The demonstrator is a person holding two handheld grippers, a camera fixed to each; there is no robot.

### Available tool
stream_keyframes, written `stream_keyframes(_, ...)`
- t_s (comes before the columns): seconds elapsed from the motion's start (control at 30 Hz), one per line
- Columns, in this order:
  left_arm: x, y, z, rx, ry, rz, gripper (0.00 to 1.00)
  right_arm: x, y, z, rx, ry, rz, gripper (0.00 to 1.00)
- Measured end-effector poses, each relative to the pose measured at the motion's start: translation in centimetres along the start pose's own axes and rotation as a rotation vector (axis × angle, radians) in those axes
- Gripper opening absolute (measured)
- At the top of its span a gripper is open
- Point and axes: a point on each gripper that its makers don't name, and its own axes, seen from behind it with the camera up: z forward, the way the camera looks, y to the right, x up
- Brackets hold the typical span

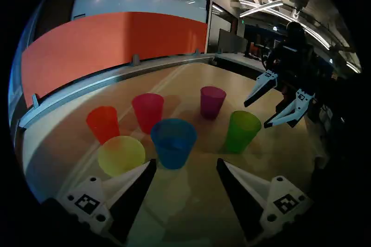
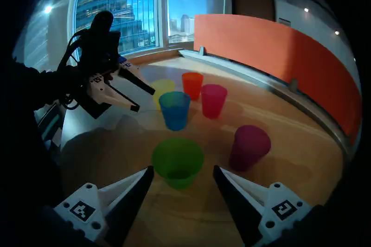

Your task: Pour water

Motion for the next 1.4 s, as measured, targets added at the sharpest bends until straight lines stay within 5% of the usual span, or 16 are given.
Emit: stream_keyframes(1.4, 1.0, -1.9, 5.8, -0.003, -0.038, 0.04, 0.97, -1.5, -0.3, 4.2, 0.032, -0.045, -0.011, 0.99)
